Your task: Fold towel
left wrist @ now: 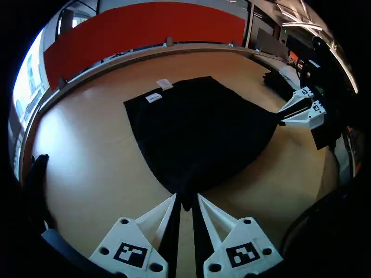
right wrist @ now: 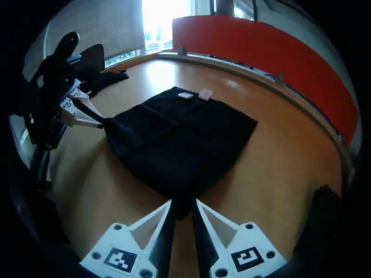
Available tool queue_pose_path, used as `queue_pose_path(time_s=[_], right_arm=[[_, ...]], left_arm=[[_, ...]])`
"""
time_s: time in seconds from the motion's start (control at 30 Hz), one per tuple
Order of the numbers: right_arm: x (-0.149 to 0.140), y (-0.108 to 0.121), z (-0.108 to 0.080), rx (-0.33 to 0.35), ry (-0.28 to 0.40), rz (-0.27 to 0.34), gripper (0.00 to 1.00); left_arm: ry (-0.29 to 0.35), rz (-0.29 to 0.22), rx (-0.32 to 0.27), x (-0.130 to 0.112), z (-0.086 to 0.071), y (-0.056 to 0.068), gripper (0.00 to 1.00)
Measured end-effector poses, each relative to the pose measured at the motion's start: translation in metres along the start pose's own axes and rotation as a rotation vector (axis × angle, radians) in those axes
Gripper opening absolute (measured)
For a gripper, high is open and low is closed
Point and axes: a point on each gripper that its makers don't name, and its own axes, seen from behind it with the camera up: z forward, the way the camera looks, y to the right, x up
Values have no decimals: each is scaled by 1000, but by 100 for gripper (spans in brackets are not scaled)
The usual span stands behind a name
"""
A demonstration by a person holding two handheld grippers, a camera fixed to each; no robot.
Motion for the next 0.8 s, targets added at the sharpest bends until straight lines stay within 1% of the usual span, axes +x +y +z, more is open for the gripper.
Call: queue_pose_path(time_s=[0.3, 0.6, 0.8], right_arm=[[28, -6, -21, -2, 53, -11, 23], [55, -4, -48, -10, 104, -20, 23], [68, -4, -63, -7, 127, -21, 23]], left_arm=[[20, -6, 26, 18, -22, -3, 16], [52, -22, 42, 41, -49, -2, 16], [57, -37, 45, 49, -64, 1, 16]])
